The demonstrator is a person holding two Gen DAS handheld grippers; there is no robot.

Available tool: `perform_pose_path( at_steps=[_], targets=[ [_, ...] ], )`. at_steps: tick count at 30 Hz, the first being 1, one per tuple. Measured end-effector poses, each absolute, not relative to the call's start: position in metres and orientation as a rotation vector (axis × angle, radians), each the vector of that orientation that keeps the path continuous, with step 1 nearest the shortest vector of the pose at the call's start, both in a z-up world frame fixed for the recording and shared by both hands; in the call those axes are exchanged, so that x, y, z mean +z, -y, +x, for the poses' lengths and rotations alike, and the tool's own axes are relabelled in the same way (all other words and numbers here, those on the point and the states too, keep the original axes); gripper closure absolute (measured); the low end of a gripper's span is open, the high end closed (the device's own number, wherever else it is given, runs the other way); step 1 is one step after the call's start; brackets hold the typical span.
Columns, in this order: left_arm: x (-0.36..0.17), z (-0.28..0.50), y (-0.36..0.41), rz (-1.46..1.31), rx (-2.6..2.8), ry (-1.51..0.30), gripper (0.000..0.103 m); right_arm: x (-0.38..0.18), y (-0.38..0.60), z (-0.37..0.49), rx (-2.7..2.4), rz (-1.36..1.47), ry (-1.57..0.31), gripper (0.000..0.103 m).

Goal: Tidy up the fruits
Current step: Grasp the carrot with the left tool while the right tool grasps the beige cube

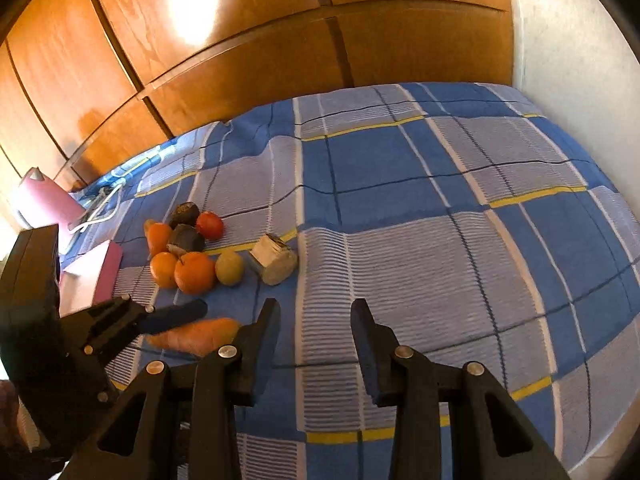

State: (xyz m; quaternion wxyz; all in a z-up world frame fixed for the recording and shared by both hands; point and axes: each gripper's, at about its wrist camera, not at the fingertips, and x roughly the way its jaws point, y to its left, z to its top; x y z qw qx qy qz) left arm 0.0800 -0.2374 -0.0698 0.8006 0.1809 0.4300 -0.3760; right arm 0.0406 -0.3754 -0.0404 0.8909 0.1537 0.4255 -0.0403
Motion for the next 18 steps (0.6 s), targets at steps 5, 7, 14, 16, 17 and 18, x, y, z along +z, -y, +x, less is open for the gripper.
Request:
perform_pose_path(
  at_steps=[5, 7, 14, 16, 17, 18],
  targets=[
    [-0.066, 0.076, 0.211, 0.265, -0.743, -0.969, 0.061, -0.043, 0.363, 0.064, 0.005, 0.282, -0.9, 0.066],
    [-0.067, 0.072, 0.203, 0.247, -0.716, -0.973, 0.061, -0.044, 0.355, 0.075, 0.018, 0.236, -0.905, 0.066],
    [-0.073, 0.08, 0.191, 0.16, -0.696, -1.026, 0.061, -0.057, 0.35, 0.108, -0.002, 0.171, -0.951, 0.065],
    [-0.073, 0.082, 0.19, 0.136, -0.697, -1.036, 0.062, -0.061, 0.35, 0.112, -0.006, 0.161, -0.958, 0.064],
    [-0.073, 0.081, 0.19, 0.133, -0.698, -1.034, 0.062, -0.063, 0.35, 0.114, 0.0, 0.161, -0.964, 0.063],
    [-0.073, 0.08, 0.189, 0.131, -0.699, -1.031, 0.062, -0.064, 0.349, 0.115, 0.009, 0.158, -0.97, 0.064]
  ],
)
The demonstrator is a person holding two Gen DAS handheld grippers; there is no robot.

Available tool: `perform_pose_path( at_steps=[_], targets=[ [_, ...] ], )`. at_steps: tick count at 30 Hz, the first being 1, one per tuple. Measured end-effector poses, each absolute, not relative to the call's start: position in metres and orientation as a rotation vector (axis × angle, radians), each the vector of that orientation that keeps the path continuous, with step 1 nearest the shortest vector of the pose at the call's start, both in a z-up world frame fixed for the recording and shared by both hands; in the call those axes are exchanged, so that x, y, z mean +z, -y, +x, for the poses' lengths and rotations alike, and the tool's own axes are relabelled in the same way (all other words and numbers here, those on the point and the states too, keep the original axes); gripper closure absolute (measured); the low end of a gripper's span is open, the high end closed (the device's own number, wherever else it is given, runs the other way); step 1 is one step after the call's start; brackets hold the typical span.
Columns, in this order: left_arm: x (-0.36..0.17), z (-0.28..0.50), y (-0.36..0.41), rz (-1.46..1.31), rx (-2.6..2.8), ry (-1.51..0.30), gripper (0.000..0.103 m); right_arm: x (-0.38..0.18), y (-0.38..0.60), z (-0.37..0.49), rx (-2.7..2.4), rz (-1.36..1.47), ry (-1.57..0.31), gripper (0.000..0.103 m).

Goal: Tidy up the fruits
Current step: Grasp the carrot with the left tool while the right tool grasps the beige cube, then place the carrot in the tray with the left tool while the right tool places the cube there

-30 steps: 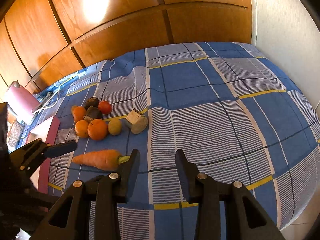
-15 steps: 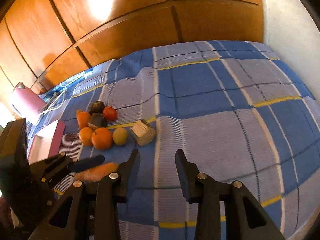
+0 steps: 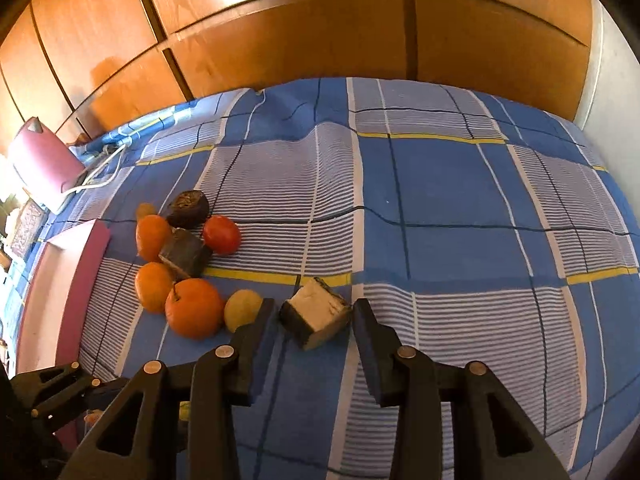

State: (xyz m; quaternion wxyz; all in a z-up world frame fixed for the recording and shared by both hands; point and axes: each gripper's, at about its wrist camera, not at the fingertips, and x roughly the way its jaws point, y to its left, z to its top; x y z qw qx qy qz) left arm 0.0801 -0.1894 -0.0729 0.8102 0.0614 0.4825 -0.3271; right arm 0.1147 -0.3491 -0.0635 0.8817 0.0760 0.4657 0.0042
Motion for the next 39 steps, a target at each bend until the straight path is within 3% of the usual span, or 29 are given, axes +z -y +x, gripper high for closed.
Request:
perform_pose_path(
  at_steps=[17, 33, 39],
  targets=[
    [-0.025, 0.062, 0.144, 0.009, -0.664, -0.946, 0.07, -0.051, 0.339, 0.067, 0.031, 0.126, -0.941, 0.065],
    [0.026, 0.049, 0.007, -0.227, -0.384, -0.812, 0.073, -0.015, 0.248, 0.046, 0.261, 0.042, -0.868, 0.065],
    [0.019, 0.049, -0.038, -0.21, -0.188, -0.827, 0.072, 0.002, 0.196, 0.046, 0.421, 0.017, -0.864, 0.065]
  ],
)
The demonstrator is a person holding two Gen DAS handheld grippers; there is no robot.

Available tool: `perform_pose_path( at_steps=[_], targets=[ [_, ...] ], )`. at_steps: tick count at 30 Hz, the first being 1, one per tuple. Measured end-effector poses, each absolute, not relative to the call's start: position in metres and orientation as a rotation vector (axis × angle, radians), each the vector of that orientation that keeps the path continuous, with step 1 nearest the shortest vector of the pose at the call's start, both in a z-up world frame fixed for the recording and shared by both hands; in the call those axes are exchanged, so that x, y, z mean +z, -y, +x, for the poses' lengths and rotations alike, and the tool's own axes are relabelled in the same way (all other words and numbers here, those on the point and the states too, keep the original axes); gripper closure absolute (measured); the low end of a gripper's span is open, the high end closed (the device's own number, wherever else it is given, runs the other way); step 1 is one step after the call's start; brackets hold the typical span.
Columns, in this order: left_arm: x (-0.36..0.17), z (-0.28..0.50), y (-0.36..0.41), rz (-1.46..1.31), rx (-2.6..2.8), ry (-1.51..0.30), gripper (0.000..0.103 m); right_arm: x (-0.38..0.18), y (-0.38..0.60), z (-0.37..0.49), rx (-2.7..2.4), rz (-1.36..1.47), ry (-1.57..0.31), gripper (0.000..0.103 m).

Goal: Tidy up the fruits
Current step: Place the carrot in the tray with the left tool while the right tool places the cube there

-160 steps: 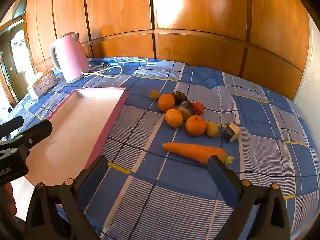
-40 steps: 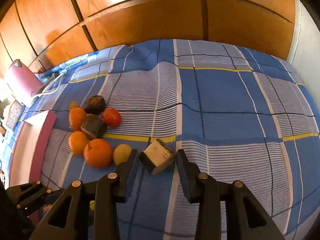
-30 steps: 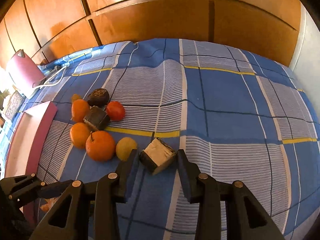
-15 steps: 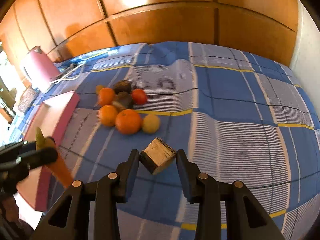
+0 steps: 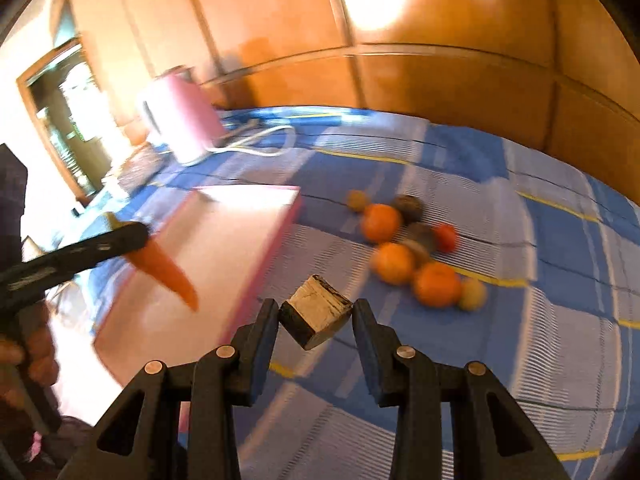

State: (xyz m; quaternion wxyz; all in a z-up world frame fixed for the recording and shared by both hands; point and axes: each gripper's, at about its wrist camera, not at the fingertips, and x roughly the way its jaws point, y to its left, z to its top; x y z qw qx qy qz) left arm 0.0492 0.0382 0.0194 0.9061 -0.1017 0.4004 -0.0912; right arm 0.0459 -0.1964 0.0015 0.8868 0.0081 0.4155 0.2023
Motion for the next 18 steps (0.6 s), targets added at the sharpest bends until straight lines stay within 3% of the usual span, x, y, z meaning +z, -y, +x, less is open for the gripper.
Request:
perform_pose_path(
  at_steps=[3, 9, 18],
  targets=[
    [0.01, 0.046, -0.054, -0.222, -0.101, -0.84, 0.071, 0.002, 0.165, 0.049, 0.508, -0.007, -0.886, 0.065],
    [0.007, 0.037, -0.07, -0.23, -0.024, -0.828, 0.047, -0.011, 0.113, 0.058, 0.596, -0.11, -0.937, 0.065],
    [0.01, 0.028, -0.071, -0.222, 0.006, -0.81, 0.039, -0.028, 0.082, 0.071, 0.598, -0.13, -0.962, 0.064]
  ],
)
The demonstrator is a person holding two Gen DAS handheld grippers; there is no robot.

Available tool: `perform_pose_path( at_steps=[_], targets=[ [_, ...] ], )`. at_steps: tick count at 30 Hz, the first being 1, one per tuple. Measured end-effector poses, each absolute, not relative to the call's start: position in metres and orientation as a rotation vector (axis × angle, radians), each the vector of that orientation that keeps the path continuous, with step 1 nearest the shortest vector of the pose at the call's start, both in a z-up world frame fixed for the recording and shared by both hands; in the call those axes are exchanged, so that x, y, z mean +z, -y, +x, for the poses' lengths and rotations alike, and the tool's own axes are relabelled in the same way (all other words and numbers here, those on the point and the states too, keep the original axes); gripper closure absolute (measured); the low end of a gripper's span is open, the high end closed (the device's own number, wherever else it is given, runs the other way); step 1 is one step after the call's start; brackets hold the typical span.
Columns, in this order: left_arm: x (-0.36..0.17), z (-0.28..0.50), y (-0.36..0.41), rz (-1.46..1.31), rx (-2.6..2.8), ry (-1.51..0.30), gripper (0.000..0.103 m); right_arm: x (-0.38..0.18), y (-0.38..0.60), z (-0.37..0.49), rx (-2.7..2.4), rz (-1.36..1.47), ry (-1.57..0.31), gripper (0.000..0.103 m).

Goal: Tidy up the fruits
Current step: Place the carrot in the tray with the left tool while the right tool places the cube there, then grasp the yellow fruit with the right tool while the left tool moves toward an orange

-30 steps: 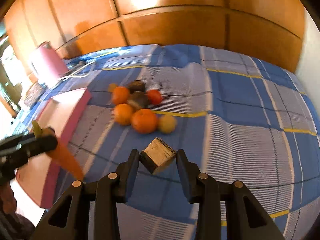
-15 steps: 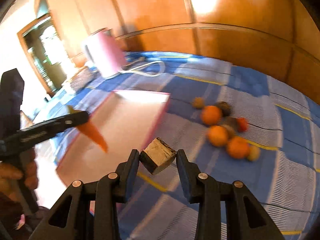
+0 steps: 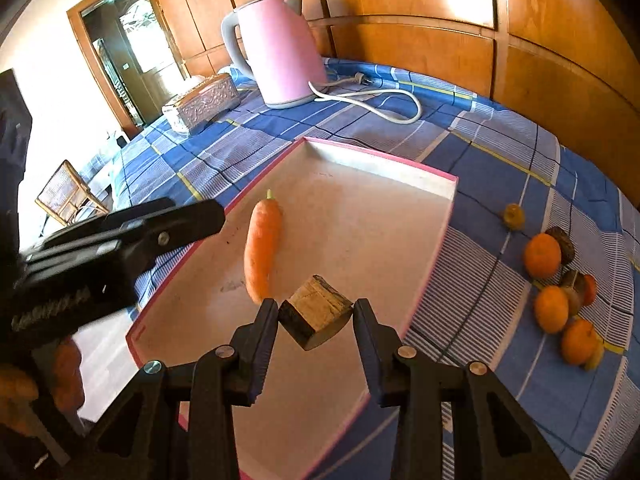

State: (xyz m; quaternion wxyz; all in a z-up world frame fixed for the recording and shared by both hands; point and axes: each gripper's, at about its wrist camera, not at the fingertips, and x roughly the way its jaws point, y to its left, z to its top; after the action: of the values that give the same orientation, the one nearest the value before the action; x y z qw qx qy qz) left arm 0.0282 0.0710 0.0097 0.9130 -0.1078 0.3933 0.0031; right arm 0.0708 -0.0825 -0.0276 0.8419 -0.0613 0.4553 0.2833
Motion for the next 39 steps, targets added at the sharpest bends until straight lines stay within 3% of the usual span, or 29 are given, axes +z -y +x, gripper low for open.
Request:
perform_pose_path(
  at_steps=[16, 39],
  targets=[
    [0.0, 0.025, -0.05, -0.183, -0.019, -0.849, 0.038, -0.022, 0.137, 0.06, 0.409, -0.039, -0.884, 0.062],
    [-0.006, 0.03, 0.005, -0.109, -0.176, -0.895, 0.039, -0.046, 0.275, 0.059, 0.068, 0.169, -0.915, 0.062]
  ],
)
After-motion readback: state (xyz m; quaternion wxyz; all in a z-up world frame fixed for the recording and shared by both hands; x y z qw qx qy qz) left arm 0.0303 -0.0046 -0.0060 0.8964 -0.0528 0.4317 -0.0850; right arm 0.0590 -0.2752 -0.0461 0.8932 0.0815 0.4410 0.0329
